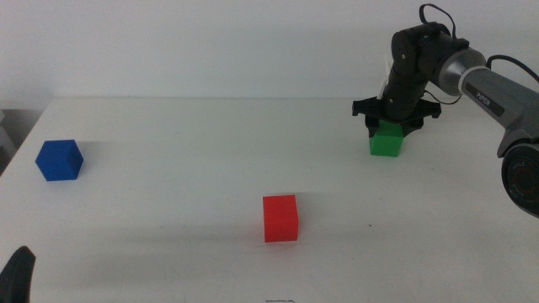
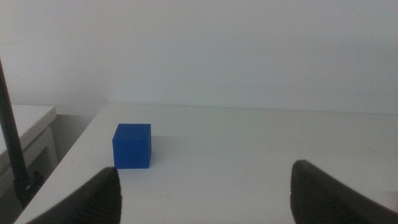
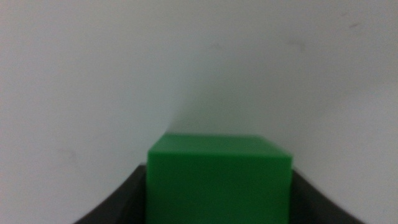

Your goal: Stack red cubes first, then green, then blue cubes in a specific spot.

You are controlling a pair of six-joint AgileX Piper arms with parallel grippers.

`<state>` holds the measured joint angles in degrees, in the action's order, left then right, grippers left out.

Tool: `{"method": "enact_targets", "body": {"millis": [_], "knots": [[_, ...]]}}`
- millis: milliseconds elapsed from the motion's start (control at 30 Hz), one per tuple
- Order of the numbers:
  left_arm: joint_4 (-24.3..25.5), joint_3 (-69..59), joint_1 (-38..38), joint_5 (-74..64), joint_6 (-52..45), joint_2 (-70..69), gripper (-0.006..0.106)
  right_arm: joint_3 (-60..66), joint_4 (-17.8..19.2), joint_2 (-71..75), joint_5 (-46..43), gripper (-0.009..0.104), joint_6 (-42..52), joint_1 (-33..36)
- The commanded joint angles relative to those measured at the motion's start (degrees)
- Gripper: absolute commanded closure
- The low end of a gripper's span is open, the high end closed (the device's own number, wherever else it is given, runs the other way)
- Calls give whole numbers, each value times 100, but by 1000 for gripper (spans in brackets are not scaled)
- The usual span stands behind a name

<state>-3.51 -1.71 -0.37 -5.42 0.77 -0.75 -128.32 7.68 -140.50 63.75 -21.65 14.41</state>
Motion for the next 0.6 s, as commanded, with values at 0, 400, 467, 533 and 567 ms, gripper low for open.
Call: {"method": "enact_targets", "body": {"millis": [0,400,467,533,567], "knots": [[-23,18,-12,470,59,-114,8,-156,26,465,-57,88,303,-46],[-23,18,-12,470,59,-114,8,1773,715,2420,148,96,-422,707],[-23,18,-12,470,59,-114,8,2304,821,2917,7,96,-814,975],[-23,18,-12,470,59,-114,8,2759,818,3399,-96,96,-1114,1323],[-23,18,-12,470,59,-114,8,2899,818,3561,-151,96,-1202,1474]]}}
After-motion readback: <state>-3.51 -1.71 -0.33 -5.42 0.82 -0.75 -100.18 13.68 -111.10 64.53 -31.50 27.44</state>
